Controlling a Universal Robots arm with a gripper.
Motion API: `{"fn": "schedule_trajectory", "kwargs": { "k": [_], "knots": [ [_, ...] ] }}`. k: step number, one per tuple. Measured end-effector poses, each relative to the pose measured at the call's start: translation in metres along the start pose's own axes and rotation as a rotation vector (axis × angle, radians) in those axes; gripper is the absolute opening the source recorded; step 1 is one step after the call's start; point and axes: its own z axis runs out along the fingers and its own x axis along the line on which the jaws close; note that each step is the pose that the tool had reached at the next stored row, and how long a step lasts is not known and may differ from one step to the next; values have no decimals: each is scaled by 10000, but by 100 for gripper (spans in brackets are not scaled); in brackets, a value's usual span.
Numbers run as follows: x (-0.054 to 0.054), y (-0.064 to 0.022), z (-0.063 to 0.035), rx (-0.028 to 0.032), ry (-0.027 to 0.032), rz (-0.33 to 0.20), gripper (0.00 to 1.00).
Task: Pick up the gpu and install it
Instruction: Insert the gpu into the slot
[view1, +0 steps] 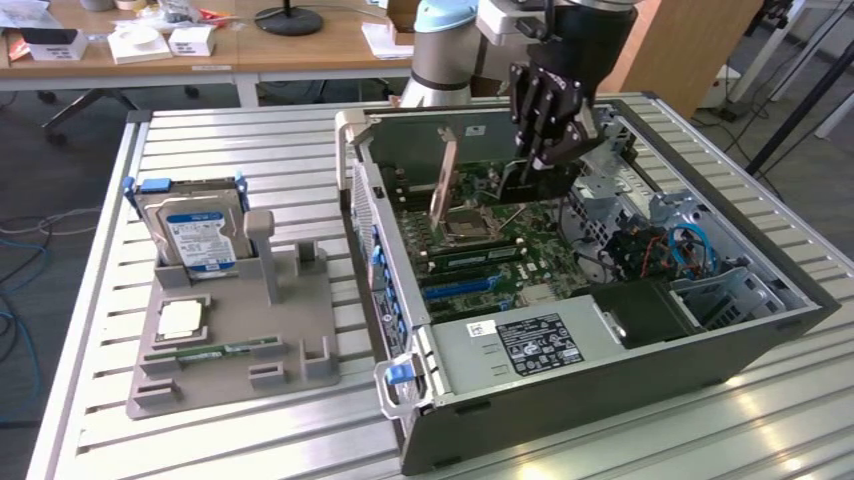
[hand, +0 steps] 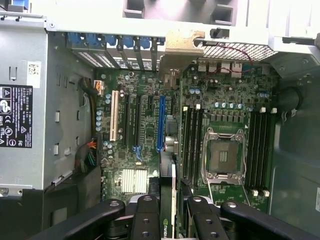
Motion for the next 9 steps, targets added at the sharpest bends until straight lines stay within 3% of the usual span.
{"fn": "schedule_trajectory", "kwargs": {
  "k": [9],
  "knots": [
    [0,-1,40,0,0,0,26]
  ]
}}
